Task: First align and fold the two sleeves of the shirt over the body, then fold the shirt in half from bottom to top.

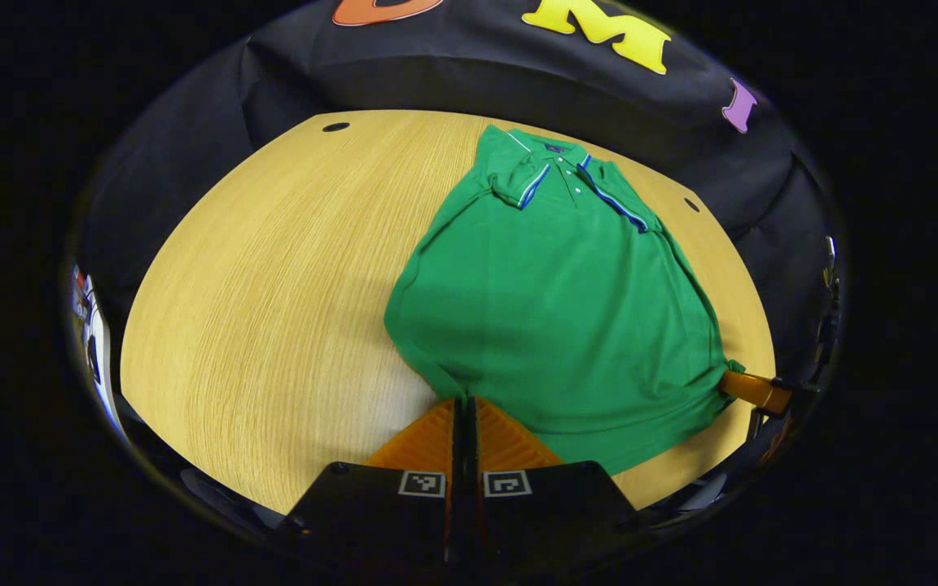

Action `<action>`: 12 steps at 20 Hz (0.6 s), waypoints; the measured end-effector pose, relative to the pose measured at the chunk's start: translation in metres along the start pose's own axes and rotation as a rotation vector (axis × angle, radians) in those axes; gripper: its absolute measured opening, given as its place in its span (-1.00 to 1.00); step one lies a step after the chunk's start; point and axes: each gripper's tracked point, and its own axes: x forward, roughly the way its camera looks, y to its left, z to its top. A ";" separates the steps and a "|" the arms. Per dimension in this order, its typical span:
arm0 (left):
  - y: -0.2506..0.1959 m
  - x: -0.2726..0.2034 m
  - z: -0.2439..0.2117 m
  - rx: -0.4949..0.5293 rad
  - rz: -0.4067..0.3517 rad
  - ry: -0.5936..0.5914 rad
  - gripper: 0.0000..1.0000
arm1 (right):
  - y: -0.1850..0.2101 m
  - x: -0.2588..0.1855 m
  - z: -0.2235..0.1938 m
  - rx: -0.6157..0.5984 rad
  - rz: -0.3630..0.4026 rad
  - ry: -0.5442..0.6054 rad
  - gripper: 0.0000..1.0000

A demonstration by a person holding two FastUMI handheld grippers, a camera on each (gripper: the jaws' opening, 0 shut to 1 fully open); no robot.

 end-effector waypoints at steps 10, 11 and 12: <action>-0.005 -0.003 0.068 -0.008 -0.014 -0.101 -0.94 | 0.005 0.001 0.067 0.003 0.037 -0.099 -0.99; -0.004 -0.004 0.074 -0.014 -0.016 -0.110 -0.94 | 0.005 0.002 0.074 0.002 0.039 -0.106 -0.99; -0.004 -0.004 0.080 -0.020 -0.017 -0.119 -0.94 | 0.007 0.004 0.082 0.001 0.042 -0.117 -0.99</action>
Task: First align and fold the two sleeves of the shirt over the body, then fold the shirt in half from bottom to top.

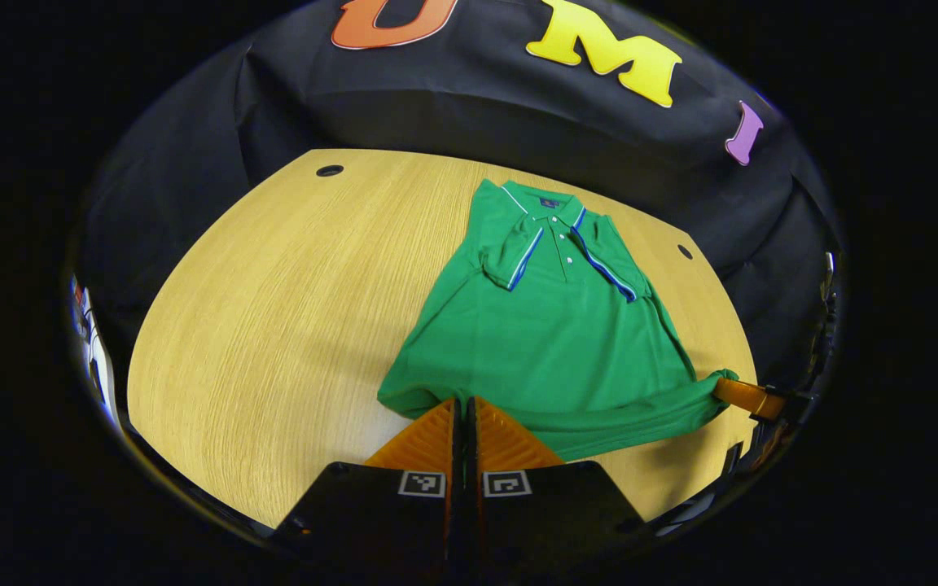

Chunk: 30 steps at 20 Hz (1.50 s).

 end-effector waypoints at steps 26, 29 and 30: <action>-0.015 0.078 0.159 0.059 -0.030 -0.152 -0.94 | 0.019 0.066 0.171 -0.046 0.037 -0.190 -1.00; -0.017 0.095 0.174 0.068 -0.033 -0.163 -0.94 | 0.019 0.080 0.186 -0.052 0.032 -0.192 -0.99; -0.017 0.101 0.180 0.070 -0.032 -0.165 -0.94 | 0.019 0.084 0.192 -0.058 0.028 -0.199 -0.99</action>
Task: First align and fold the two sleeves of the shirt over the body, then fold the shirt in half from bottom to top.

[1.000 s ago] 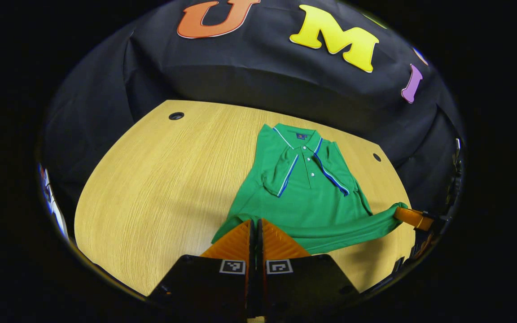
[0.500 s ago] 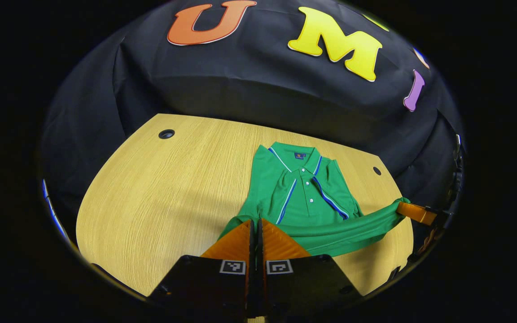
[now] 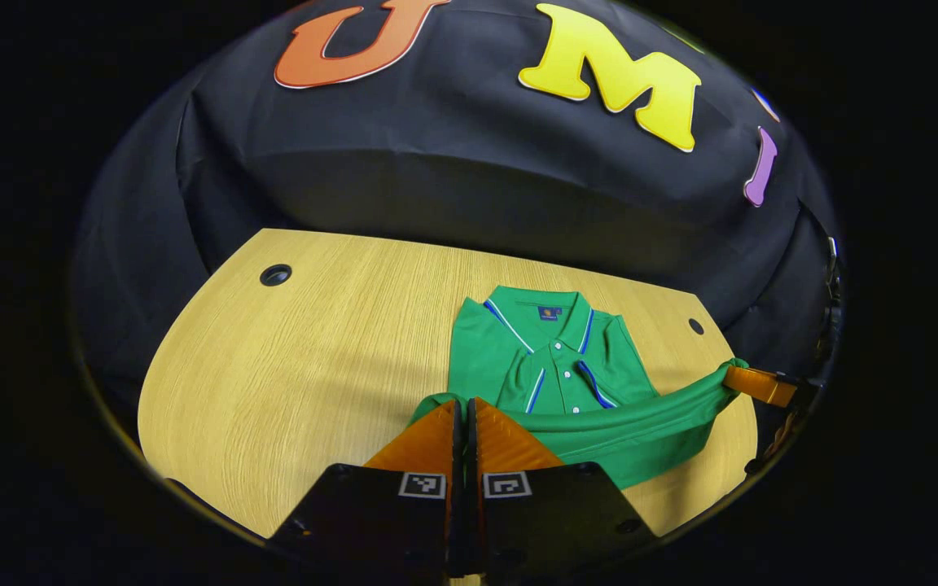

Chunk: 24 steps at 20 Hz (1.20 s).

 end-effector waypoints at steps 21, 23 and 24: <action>0.016 0.135 0.076 -0.037 0.006 -0.035 -0.94 | -0.002 0.131 0.077 0.020 -0.003 -0.026 -0.99; 0.015 0.147 0.074 -0.026 0.009 -0.025 -0.94 | -0.005 0.140 0.074 0.032 -0.008 -0.017 -0.99; 0.015 0.152 0.073 -0.015 0.009 -0.023 -0.94 | -0.006 0.144 0.071 0.035 -0.010 -0.010 -0.99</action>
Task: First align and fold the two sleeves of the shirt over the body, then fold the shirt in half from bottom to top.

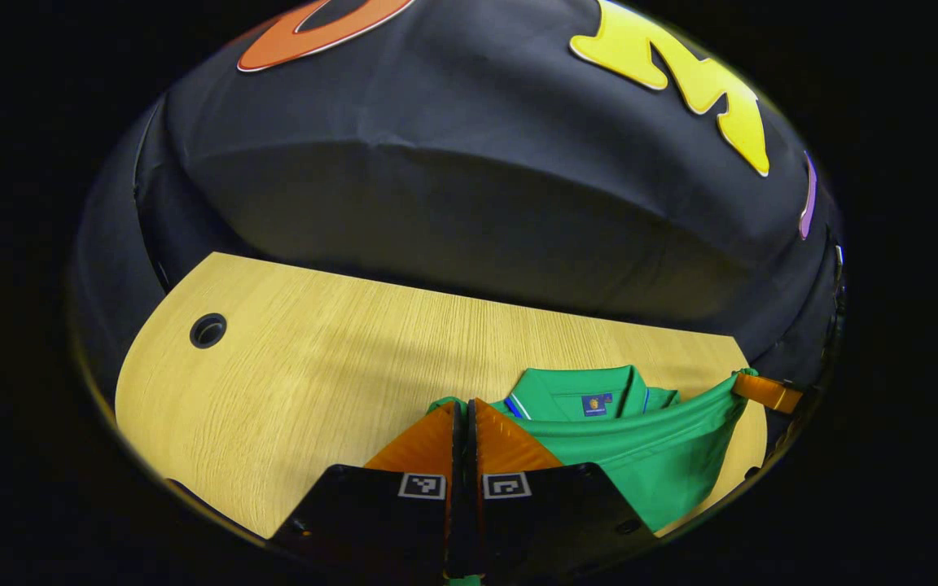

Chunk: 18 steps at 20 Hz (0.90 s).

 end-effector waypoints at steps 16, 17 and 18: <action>-0.014 0.010 -0.005 0.046 -0.036 -0.084 0.96 | -0.001 0.014 -0.030 -0.015 -0.006 -0.035 0.88; -0.015 0.008 -0.003 0.041 -0.035 -0.090 0.96 | 0.000 0.011 -0.025 -0.030 -0.008 -0.054 0.89; -0.016 0.003 -0.001 0.044 -0.034 -0.096 1.00 | 0.002 0.005 -0.017 -0.043 -0.011 -0.078 0.89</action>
